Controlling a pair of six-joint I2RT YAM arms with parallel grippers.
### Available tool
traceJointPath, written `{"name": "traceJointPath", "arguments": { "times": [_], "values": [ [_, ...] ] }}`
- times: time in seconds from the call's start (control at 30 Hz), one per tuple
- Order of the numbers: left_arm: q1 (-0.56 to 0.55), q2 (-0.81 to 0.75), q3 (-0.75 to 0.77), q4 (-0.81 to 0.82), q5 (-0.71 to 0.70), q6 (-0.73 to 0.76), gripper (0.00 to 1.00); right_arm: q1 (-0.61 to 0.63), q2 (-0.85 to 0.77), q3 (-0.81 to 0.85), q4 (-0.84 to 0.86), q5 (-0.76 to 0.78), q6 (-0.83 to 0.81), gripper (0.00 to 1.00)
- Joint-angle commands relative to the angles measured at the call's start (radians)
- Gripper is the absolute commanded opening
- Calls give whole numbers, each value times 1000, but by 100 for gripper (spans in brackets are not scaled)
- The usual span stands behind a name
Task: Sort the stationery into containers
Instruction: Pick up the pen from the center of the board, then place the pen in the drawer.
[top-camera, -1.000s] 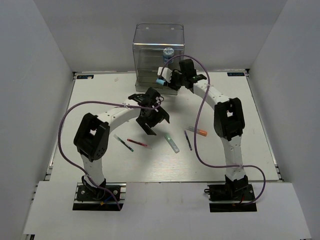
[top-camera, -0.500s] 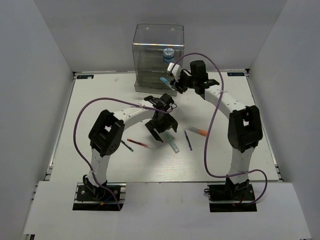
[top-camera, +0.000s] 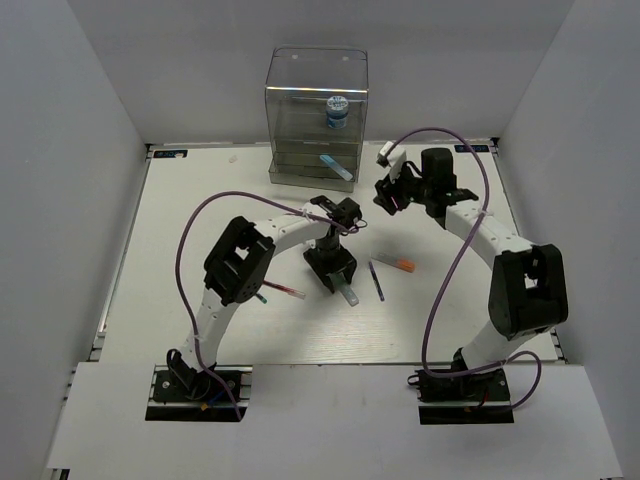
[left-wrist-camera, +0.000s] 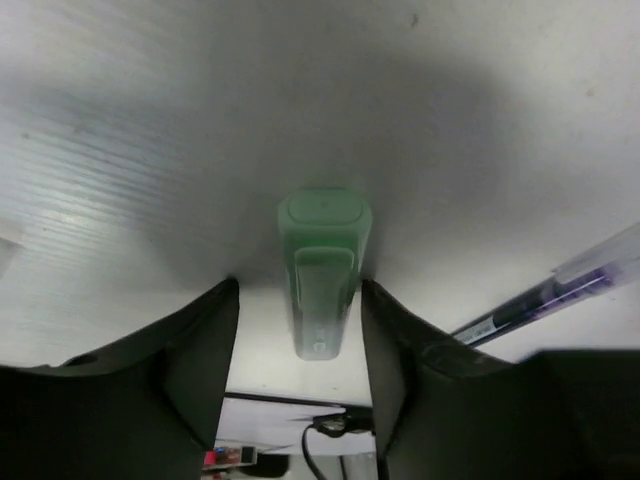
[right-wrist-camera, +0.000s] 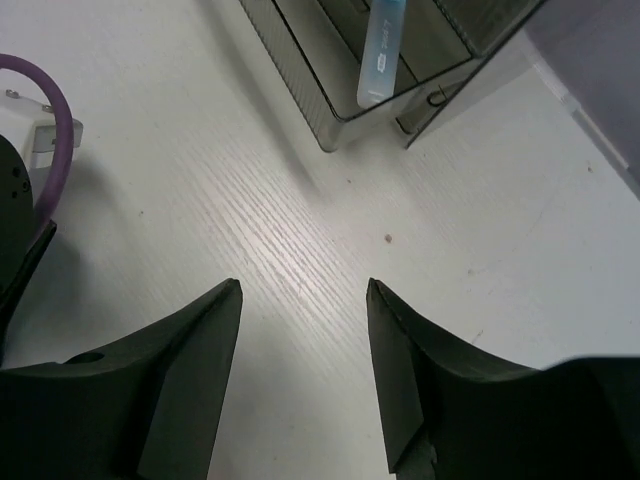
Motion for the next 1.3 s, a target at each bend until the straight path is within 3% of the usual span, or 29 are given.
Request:
{"name": "traceJointPath", "arguments": {
  "times": [0.0,0.07,0.13,0.27,0.4,0.5,0.6,0.77,0.97,1.13,1.27],
  "values": [
    [-10,1,32,-20,-8,17,61,-22,-70,-31,67,-4,79,59],
    [-10,1,11,3,4,17,40,-43,-81,-44,61,-4,98,59],
    [-10,-32,-24,43,-6,17,25,-65,-101,-61,68,-12,124,50],
    [11,-134,-73,146,-54,17,10,-97,-115,-94,50,-53,129,35],
    [46,-194,-48,274,-124,8,1,-113,-113,-136,-48,-91,-2,16],
    [92,-194,37,336,-161,-15,1,-119,-117,-174,-97,-104,-81,17],
    [166,-139,158,376,-171,-38,1,-122,-161,-231,-137,-122,-153,36],
    [245,-62,333,442,-183,-101,1,-123,-201,-291,-150,-133,-204,44],
    [318,-23,342,560,-192,-225,2,-126,-232,-323,-153,-144,-198,47],
    [351,29,362,595,-204,-268,7,-128,-242,-334,-163,-153,-210,55],
    [361,52,373,640,-244,-277,19,-126,-245,-338,-174,-161,-218,56]
  ]
}}
